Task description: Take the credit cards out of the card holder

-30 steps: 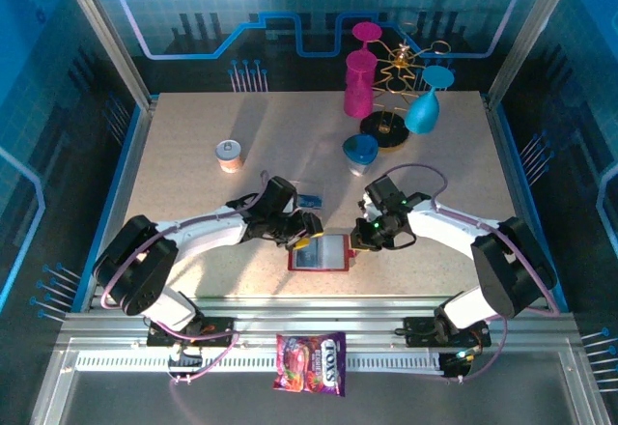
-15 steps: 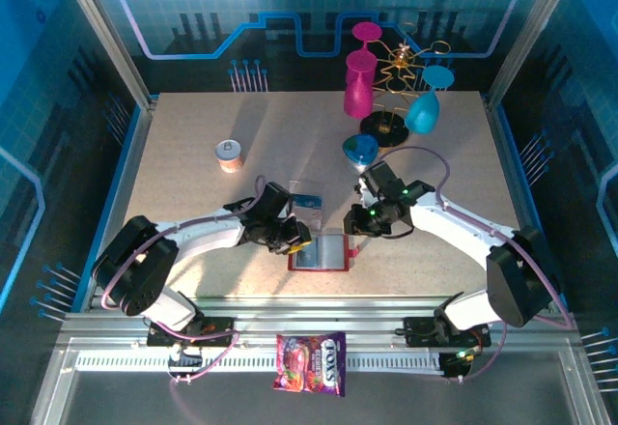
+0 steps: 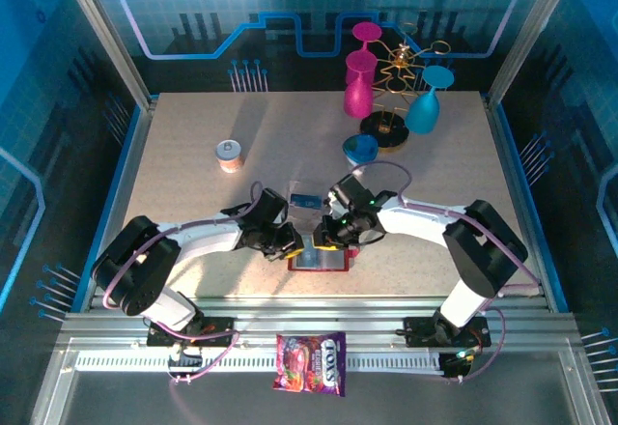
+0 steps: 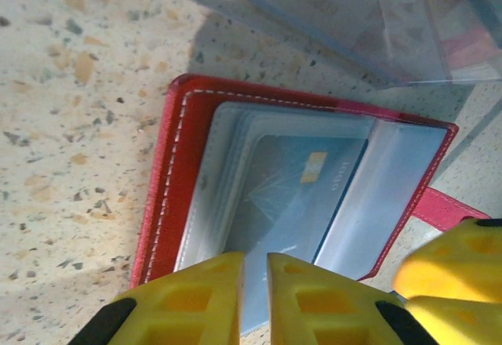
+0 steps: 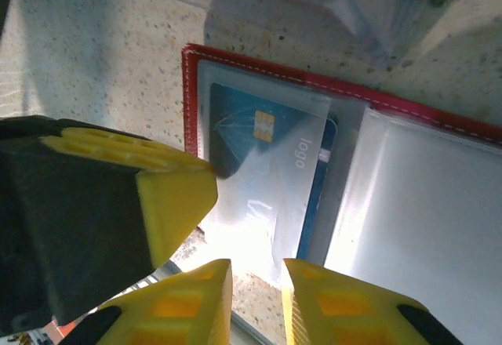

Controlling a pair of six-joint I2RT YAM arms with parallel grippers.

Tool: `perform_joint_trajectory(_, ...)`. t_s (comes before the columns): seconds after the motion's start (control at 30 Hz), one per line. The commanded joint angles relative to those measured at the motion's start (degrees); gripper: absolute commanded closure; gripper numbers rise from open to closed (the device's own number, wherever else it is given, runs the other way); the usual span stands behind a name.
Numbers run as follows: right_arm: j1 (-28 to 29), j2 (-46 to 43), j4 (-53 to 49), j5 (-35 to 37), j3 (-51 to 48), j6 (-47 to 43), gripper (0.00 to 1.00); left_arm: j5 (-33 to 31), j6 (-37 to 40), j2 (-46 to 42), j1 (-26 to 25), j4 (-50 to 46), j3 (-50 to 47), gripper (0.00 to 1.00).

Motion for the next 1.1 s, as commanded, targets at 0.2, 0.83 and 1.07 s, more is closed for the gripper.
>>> perform_joint_trajectory(0.2, 1.02, 4.00, 4.29, -2.08, -0.57, 1.91, 0.75, 0.93, 0.61, -0.86, 0.94, 0.19, -1.37, 0.83)
perform_joint_trajectory(0.83, 1.65, 6.35, 3.42, -0.86, -0.75, 1.32, 0.73, 0.90, 0.52, -0.88, 1.09, -0.01, -1.54, 0.84)
perform_joint_trajectory(1.07, 1.70, 5.25, 0.36, 1.23, -0.09, 0.03, 0.71, 0.90, 0.52, -0.77, 1.08, -0.02, -1.63, 0.84)
